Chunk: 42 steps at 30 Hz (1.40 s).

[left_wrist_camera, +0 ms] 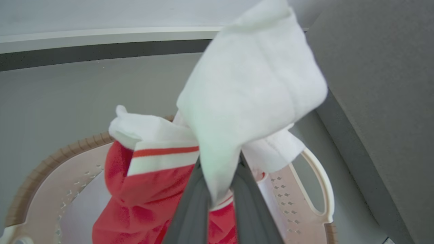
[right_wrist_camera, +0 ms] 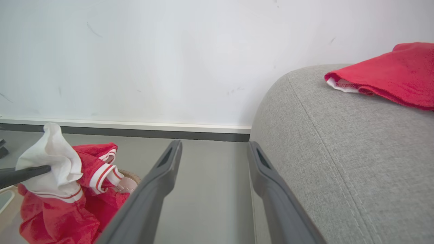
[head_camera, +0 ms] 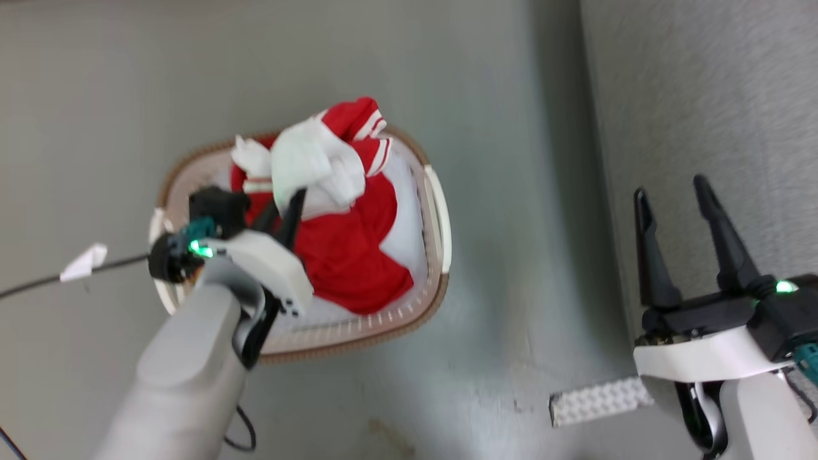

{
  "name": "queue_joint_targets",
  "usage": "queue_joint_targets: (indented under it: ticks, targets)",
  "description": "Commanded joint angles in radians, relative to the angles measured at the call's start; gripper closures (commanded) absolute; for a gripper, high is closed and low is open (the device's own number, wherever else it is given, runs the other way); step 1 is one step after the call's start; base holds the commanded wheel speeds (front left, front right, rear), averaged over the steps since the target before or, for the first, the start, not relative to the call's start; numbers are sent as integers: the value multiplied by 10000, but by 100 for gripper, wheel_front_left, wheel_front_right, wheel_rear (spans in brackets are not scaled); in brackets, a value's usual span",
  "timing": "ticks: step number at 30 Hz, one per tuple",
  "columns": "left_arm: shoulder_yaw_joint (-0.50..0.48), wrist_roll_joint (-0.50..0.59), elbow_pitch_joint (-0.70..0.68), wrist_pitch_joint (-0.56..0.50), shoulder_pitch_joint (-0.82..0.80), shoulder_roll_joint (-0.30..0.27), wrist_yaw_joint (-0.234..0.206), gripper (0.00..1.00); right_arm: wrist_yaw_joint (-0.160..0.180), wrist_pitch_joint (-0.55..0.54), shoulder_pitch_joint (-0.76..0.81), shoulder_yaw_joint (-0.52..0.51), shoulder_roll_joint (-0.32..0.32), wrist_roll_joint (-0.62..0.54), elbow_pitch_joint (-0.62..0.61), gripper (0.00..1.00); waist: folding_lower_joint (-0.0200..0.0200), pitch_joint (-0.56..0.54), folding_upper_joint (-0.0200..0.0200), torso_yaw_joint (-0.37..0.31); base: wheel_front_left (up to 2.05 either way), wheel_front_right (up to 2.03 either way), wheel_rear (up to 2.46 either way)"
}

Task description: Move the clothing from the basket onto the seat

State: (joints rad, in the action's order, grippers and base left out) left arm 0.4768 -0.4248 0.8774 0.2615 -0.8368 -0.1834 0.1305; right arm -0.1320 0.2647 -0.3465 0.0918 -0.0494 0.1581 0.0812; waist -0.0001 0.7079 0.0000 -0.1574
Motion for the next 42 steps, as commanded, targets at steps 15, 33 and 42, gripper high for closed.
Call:
queue_joint_targets:
  ticks: [15, 33, 42]
  targets:
    - [302, -1905, -5042, -799, 4228, -1342, -728, 100, 25, -3, 2439, 684, -25, 265, 1308, 0, 1, -6252, 0, 50, 0, 0, 0]
    - [-3, -2050, -9840, -2360, 6588, -2536, -2448, 100, 25, -5, 2672, 2268, -19, -68, 1061, 0, 1, -7409, 0, 103, 0, 0, 0]
    - [356, -1940, -10613, -2751, 6673, -2567, -2497, 100, 25, -5, 704, 5118, -1028, 107, 869, 0, 1, -7374, 0, 131, 0, 0, 0]
